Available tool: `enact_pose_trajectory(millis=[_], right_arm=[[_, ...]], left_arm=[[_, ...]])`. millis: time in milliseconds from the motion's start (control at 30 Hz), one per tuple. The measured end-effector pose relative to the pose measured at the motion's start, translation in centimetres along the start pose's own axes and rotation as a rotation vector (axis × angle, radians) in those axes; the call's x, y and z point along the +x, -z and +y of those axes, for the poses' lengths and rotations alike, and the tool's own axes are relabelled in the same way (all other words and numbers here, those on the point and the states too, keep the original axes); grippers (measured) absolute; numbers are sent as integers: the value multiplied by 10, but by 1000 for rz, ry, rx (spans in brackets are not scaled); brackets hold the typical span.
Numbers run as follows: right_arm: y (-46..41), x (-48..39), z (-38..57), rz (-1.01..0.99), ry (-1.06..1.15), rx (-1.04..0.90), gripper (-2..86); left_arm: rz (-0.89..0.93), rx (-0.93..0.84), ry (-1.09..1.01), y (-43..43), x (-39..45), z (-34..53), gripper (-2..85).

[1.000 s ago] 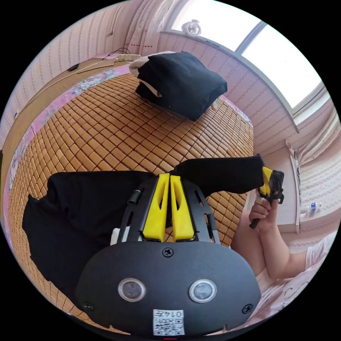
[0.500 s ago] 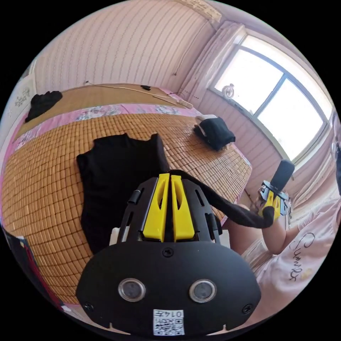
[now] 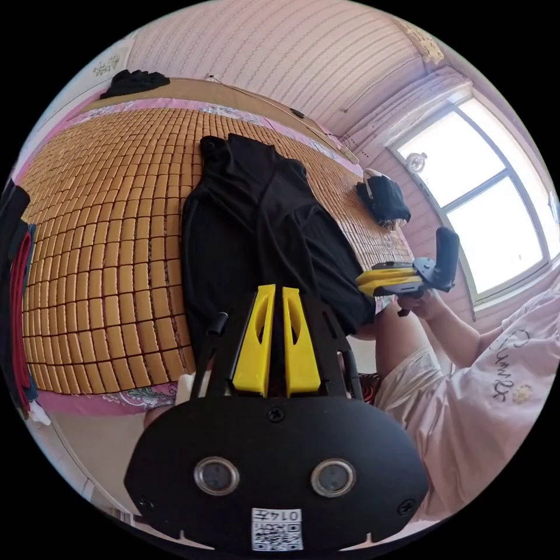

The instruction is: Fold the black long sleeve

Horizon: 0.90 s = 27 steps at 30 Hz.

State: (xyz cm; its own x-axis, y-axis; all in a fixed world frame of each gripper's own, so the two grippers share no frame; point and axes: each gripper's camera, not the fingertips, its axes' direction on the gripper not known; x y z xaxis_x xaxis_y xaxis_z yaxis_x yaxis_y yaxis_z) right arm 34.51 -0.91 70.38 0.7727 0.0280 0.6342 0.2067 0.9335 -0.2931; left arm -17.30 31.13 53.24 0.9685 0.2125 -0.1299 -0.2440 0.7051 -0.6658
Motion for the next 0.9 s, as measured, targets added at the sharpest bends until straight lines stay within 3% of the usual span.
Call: enact_pose_trajectory(millis=[133,300,533,800,900], right_arm=[[-11,-14,-27,4,1,-12,53],[-49,-56,-57,10,81,-105,74],[-55,-81,-99,43,89,-70,78],[-28,-3,-175,336,-151,12,80],[-27,34,-204,386,-295,45,80]], left_arm=[[-150,-113,-98,-11,14,14,57],[-109,-282,-134,-38,16,27,63],[-188,-236,-180,-9,10,41,-7],[-295,-256,-281,18,8,54,-10],[-222,-249,-249,28,-1,54,-10]])
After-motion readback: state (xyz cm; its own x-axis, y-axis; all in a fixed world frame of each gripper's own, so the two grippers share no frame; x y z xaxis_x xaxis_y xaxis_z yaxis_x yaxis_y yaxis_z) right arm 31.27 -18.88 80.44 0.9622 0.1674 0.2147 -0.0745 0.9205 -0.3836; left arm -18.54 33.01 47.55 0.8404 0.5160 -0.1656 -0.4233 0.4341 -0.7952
